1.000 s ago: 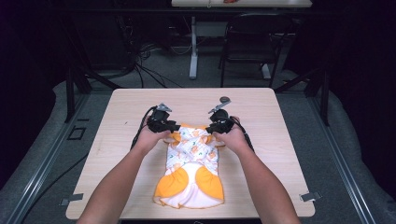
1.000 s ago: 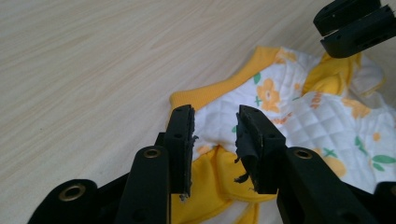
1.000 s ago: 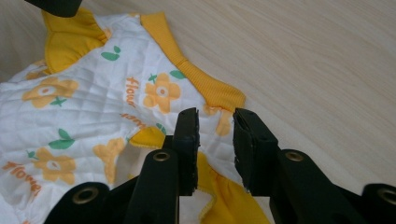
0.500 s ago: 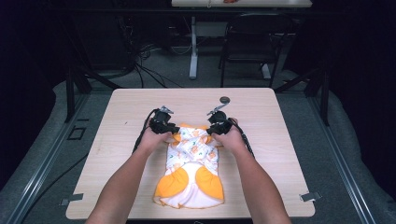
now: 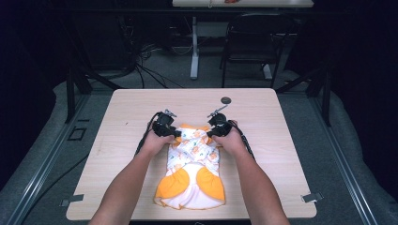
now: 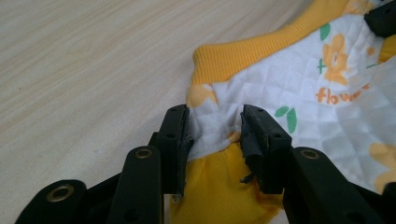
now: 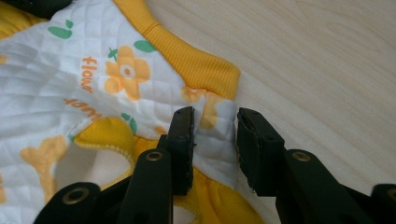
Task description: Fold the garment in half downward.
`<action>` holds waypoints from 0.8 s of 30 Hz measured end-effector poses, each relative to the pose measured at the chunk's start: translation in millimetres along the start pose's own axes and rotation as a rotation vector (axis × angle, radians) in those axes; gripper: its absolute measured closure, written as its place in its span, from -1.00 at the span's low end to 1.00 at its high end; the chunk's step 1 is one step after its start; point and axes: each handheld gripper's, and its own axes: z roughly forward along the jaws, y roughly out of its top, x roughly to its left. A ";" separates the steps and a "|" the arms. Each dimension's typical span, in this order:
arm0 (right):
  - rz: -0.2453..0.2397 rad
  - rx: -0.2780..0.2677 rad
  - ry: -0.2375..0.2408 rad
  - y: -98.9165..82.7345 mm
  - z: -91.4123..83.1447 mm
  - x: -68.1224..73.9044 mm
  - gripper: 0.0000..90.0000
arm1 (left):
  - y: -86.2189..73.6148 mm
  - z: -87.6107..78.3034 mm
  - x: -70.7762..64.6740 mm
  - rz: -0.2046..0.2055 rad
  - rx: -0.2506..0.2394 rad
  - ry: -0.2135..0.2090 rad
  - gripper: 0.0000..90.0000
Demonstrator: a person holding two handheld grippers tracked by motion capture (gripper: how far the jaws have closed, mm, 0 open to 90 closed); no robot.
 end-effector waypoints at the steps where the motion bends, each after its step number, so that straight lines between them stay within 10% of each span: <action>1: 0.012 0.002 0.009 -0.4 0.4 -1.4 0.46 | -1.0 0.3 0.1 -0.009 -0.010 -0.002 0.36; 11: 0.023 0.001 0.027 -3.0 1.9 -2.8 0.66 | 0.5 -0.2 -0.9 0.001 0.007 -0.024 0.55; 24: -0.096 0.017 -0.020 0.3 -7.4 5.4 0.98 | 3.5 -8.4 -3.4 0.045 0.011 -0.017 0.87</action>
